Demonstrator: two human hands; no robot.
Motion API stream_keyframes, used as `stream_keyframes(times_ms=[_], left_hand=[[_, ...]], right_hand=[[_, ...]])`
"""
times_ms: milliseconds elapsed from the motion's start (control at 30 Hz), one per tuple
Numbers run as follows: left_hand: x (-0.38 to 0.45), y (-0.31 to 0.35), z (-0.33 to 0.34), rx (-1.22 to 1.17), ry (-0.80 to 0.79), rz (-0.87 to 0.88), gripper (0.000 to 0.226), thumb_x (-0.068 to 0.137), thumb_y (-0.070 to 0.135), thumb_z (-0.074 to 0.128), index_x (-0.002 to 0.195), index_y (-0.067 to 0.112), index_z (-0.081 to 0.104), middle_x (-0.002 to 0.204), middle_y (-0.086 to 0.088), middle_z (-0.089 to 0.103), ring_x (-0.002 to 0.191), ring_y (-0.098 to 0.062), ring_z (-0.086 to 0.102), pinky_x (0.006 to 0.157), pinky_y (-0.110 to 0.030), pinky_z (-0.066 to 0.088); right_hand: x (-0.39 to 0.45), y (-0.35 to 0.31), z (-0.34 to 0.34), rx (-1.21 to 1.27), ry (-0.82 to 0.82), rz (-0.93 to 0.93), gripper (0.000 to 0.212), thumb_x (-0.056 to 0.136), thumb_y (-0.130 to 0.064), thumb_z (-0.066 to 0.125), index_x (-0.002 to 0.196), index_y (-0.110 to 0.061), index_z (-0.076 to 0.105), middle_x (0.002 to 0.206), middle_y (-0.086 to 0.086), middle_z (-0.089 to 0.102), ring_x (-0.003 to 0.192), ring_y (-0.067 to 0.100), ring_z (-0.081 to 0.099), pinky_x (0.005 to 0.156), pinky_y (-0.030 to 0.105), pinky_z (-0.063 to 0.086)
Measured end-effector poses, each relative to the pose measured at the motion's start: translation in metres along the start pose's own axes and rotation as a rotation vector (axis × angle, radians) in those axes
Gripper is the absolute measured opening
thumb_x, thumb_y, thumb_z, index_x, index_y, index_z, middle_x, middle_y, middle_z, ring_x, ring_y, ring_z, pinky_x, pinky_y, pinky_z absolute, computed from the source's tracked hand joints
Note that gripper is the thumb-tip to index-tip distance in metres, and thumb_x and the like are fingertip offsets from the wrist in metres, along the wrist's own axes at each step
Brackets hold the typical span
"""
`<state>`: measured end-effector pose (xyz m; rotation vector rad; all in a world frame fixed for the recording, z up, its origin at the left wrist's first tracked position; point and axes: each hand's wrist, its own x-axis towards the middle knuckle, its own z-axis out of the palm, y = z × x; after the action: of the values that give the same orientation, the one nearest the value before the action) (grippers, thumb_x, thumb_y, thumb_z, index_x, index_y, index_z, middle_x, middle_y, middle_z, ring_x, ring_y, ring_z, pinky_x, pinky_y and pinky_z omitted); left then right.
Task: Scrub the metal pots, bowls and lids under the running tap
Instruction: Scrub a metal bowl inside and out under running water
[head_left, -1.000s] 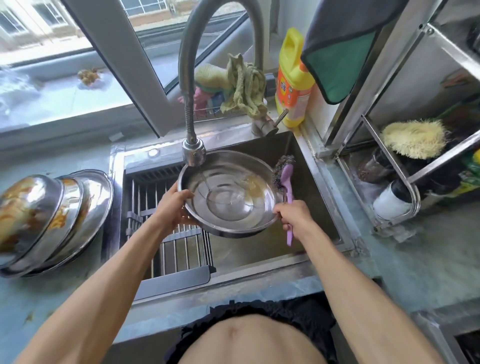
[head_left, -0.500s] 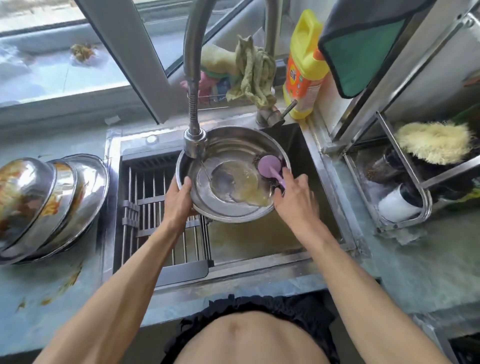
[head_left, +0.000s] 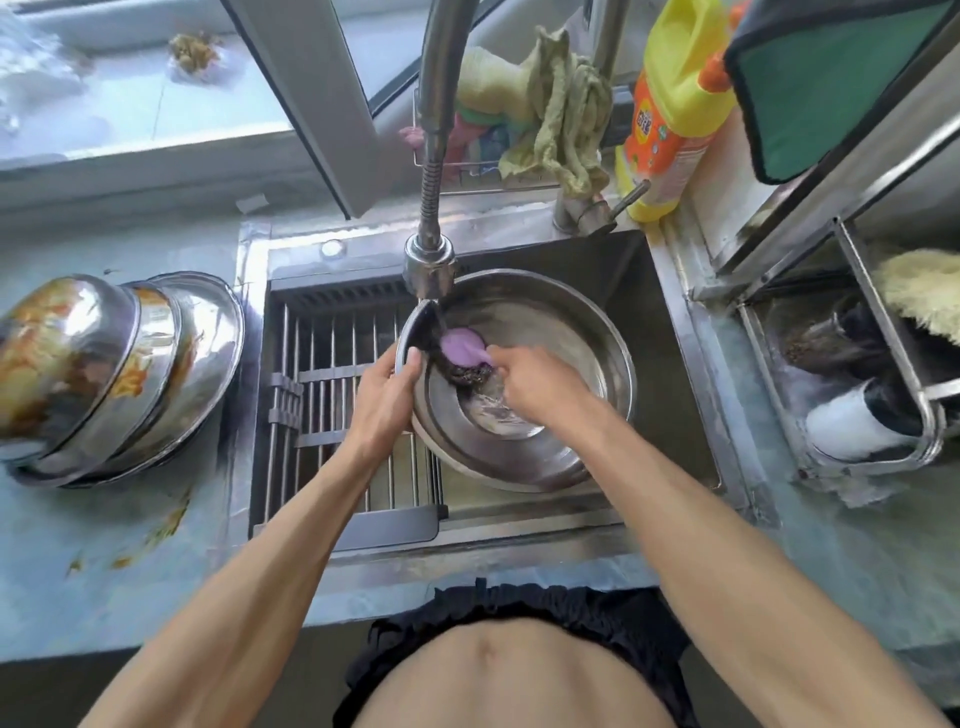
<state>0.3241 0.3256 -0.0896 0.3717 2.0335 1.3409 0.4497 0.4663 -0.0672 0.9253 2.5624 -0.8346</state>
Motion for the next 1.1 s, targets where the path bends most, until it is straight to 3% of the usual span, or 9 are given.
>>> stream_keyframes(times_ms=[100, 167, 267, 433, 533, 633, 767, 967, 1100], left_hand=[[0.008, 0.006, -0.008, 0.019, 0.073, -0.039, 0.025, 0.108, 0.027, 0.047, 0.101, 0.023, 0.071, 0.082, 0.003, 0.072, 0.072, -0.013, 0.068, 0.061, -0.027, 0.055], [0.01, 0.008, -0.015, 0.015, 0.131, -0.061, 0.026, 0.108, 0.028, 0.047, 0.103, 0.018, 0.07, 0.074, 0.002, 0.067, 0.059, -0.008, 0.063, 0.052, -0.02, 0.049], [0.006, 0.012, -0.025, 0.014, 0.162, -0.075, 0.025, 0.107, 0.025, 0.049, 0.102, 0.013, 0.069, 0.068, 0.002, 0.064, 0.048, -0.003, 0.059, 0.042, -0.017, 0.044], [-0.008, 0.025, -0.015, 0.062, 0.02, 0.002, 0.024, 0.107, 0.023, 0.049, 0.111, 0.018, 0.073, 0.078, -0.004, 0.074, 0.057, -0.008, 0.069, 0.046, -0.023, 0.052], [-0.009, 0.032, -0.001, 0.073, -0.004, 0.039, 0.025, 0.105, 0.023, 0.052, 0.105, 0.033, 0.075, 0.078, 0.006, 0.075, 0.066, -0.009, 0.07, 0.051, -0.027, 0.054], [-0.001, 0.034, 0.003, 0.119, 0.04, 0.02, 0.026, 0.103, 0.025, 0.052, 0.091, 0.032, 0.074, 0.076, 0.006, 0.072, 0.069, -0.016, 0.066, 0.055, -0.031, 0.05], [-0.003, 0.032, -0.008, 0.115, 0.084, -0.025, 0.027, 0.103, 0.027, 0.049, 0.086, 0.026, 0.07, 0.063, 0.001, 0.061, 0.056, -0.02, 0.06, 0.047, -0.03, 0.047], [-0.013, 0.037, -0.014, 0.127, 0.024, 0.008, 0.027, 0.107, 0.026, 0.047, 0.099, 0.025, 0.072, 0.065, -0.005, 0.065, 0.054, -0.023, 0.068, 0.041, -0.033, 0.051], [-0.012, 0.038, -0.007, 0.138, 0.041, 0.009, 0.027, 0.104, 0.027, 0.049, 0.095, 0.033, 0.074, 0.073, -0.002, 0.071, 0.068, -0.029, 0.073, 0.048, -0.035, 0.054]], right_hand=[[-0.013, -0.021, -0.004, 0.014, -0.217, -0.07, 0.029, 0.098, -0.01, 0.049, 0.115, -0.024, 0.067, 0.085, -0.002, 0.063, 0.061, 0.012, 0.052, 0.049, 0.024, 0.035], [-0.02, -0.017, -0.007, -0.03, -0.32, -0.048, 0.024, 0.097, -0.01, 0.05, 0.106, -0.02, 0.07, 0.084, 0.001, 0.066, 0.062, 0.016, 0.053, 0.05, 0.024, 0.037], [-0.03, 0.005, -0.02, -0.145, -0.268, 0.115, 0.024, 0.091, -0.011, 0.049, 0.106, -0.008, 0.068, 0.083, 0.008, 0.062, 0.077, 0.03, 0.058, 0.065, 0.028, 0.044], [-0.021, 0.029, -0.028, -0.144, 0.088, 0.311, 0.035, 0.093, -0.009, 0.047, 0.125, -0.008, 0.059, 0.124, 0.017, 0.062, 0.114, 0.039, 0.06, 0.088, 0.041, 0.05], [-0.011, 0.017, -0.022, -0.047, 0.101, 0.168, 0.045, 0.089, -0.007, 0.047, 0.13, -0.021, 0.058, 0.118, 0.016, 0.064, 0.107, 0.038, 0.062, 0.078, 0.038, 0.046], [-0.015, -0.007, -0.015, 0.02, -0.049, -0.017, 0.039, 0.094, -0.008, 0.047, 0.125, -0.026, 0.063, 0.095, 0.005, 0.062, 0.08, 0.026, 0.06, 0.061, 0.031, 0.04], [-0.019, 0.0, -0.013, -0.055, -0.273, -0.013, 0.025, 0.098, -0.015, 0.049, 0.112, -0.016, 0.07, 0.1, 0.009, 0.069, 0.082, 0.025, 0.063, 0.069, 0.033, 0.053], [-0.02, 0.03, -0.026, -0.161, 0.016, 0.237, 0.038, 0.089, -0.009, 0.051, 0.127, -0.009, 0.06, 0.122, 0.017, 0.062, 0.109, 0.038, 0.062, 0.083, 0.039, 0.048], [-0.018, 0.003, -0.01, 0.005, -0.082, 0.056, 0.039, 0.089, -0.005, 0.049, 0.122, -0.02, 0.063, 0.109, 0.009, 0.065, 0.082, 0.027, 0.062, 0.065, 0.031, 0.044]])
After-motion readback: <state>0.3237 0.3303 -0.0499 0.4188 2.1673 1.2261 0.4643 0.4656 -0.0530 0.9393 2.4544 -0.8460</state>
